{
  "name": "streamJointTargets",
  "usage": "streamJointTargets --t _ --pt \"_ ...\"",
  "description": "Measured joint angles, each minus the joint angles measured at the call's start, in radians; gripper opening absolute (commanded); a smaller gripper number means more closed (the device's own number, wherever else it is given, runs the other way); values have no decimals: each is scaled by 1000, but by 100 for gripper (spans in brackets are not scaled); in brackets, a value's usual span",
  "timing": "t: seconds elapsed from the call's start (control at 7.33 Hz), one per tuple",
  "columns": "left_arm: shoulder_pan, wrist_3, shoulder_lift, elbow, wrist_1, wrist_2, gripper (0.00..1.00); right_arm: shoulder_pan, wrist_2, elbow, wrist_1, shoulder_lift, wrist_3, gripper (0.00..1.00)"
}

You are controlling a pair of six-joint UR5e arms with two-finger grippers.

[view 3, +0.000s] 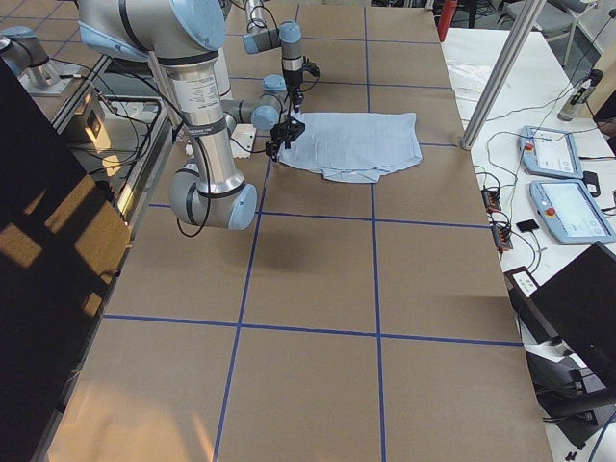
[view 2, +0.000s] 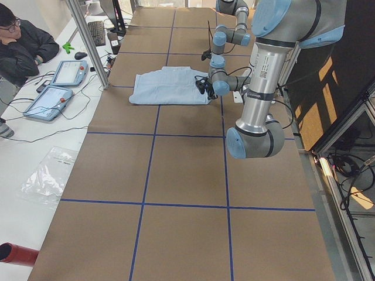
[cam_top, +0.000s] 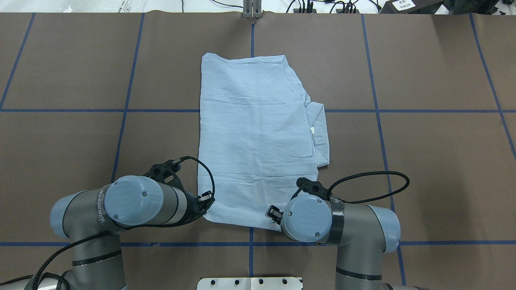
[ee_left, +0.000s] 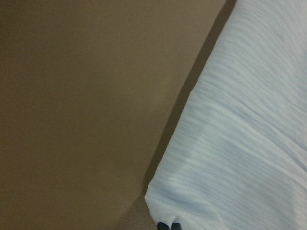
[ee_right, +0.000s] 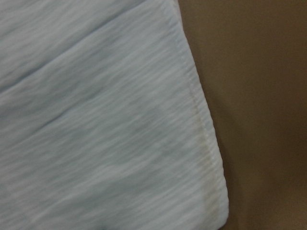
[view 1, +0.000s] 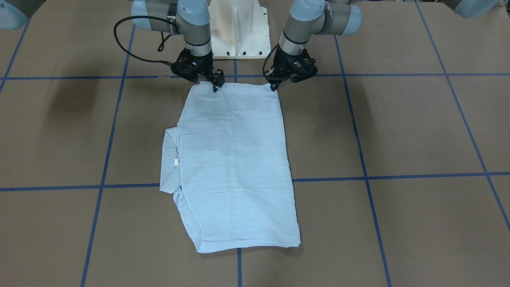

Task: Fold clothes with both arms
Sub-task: 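Lower both grippers onto the near edge corners and close them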

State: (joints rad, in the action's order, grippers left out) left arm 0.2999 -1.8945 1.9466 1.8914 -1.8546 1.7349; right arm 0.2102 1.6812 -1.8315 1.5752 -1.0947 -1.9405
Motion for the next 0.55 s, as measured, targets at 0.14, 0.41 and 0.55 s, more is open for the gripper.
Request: streamJointTargets --t 0.14,0.41,0.55 --pt "-1 0 0 -2 0 0 0 0 0 3 0 -1 0 91" --pt "-1 0 0 -4 0 0 0 -2 -1 6 1 -2 -1 55" --pt "-1 0 0 -4 0 0 0 -3 -2 6 0 -2 -1 33"
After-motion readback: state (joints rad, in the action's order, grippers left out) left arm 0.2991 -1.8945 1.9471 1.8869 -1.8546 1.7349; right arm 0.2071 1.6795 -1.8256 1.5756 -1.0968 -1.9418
